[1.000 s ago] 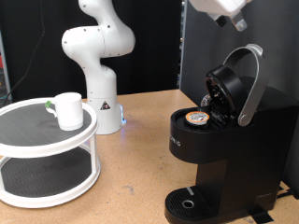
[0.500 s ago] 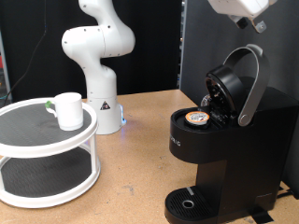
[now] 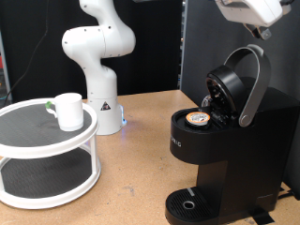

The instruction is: Make a cup of coffee with the keurig machine

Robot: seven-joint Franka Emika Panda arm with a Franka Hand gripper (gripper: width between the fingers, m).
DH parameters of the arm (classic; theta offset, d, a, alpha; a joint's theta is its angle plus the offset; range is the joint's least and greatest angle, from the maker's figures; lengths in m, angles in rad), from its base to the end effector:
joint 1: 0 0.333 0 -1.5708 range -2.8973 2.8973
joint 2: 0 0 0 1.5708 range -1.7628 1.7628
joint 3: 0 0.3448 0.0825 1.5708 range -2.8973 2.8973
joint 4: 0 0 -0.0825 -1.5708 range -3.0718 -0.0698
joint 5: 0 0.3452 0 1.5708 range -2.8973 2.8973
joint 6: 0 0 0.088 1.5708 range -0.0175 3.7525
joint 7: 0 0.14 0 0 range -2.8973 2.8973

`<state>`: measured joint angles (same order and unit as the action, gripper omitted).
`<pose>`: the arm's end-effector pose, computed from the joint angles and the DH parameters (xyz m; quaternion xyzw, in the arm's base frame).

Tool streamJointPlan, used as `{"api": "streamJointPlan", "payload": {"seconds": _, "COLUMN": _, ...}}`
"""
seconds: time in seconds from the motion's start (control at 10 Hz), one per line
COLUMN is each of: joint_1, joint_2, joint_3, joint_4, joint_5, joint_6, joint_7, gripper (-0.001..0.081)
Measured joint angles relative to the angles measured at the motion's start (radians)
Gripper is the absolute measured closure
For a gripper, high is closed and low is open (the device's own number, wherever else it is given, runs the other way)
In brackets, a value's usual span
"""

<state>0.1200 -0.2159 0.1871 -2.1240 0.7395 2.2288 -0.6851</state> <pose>0.4566 0.1923 0.5565 -0.8967 -0.2897 -0.2046 0.2648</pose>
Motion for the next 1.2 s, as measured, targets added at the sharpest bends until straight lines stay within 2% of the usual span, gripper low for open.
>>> {"api": "streamJointPlan", "payload": {"seconds": 0.1, "joint_1": 0.000, "joint_2": 0.009, "joint_3": 0.008, "joint_4": 0.000, "joint_5": -0.002, "joint_6": 0.014, "joint_7": 0.001, "gripper": 0.0620}}
{"api": "streamJointPlan", "payload": {"seconds": 0.2, "joint_1": 0.000, "joint_2": 0.016, "joint_3": 0.013, "joint_4": -0.001, "joint_5": -0.003, "joint_6": 0.023, "joint_7": 0.001, "gripper": 0.0740}}
{"api": "streamJointPlan", "payload": {"seconds": 0.3, "joint_1": 0.000, "joint_2": 0.021, "joint_3": 0.014, "joint_4": -0.001, "joint_5": -0.005, "joint_6": 0.025, "joint_7": 0.001, "gripper": 0.0740}}
{"api": "streamJointPlan", "payload": {"seconds": 0.4, "joint_1": 0.000, "joint_2": 0.028, "joint_3": 0.014, "joint_4": -0.001, "joint_5": -0.006, "joint_6": 0.026, "joint_7": 0.001, "gripper": 0.0793}}
{"api": "streamJointPlan", "payload": {"seconds": 0.9, "joint_1": -0.004, "joint_2": 0.035, "joint_3": 0.003, "joint_4": -0.006, "joint_5": -0.013, "joint_6": 0.011, "joint_7": -0.029, "gripper": 0.0804}}
{"api": "streamJointPlan", "payload": {"seconds": 1.2, "joint_1": -0.020, "joint_2": 0.010, "joint_3": -0.043, "joint_4": -0.007, "joint_5": -0.018, "joint_6": -0.071, "joint_7": -0.107, "gripper": 0.0804}}
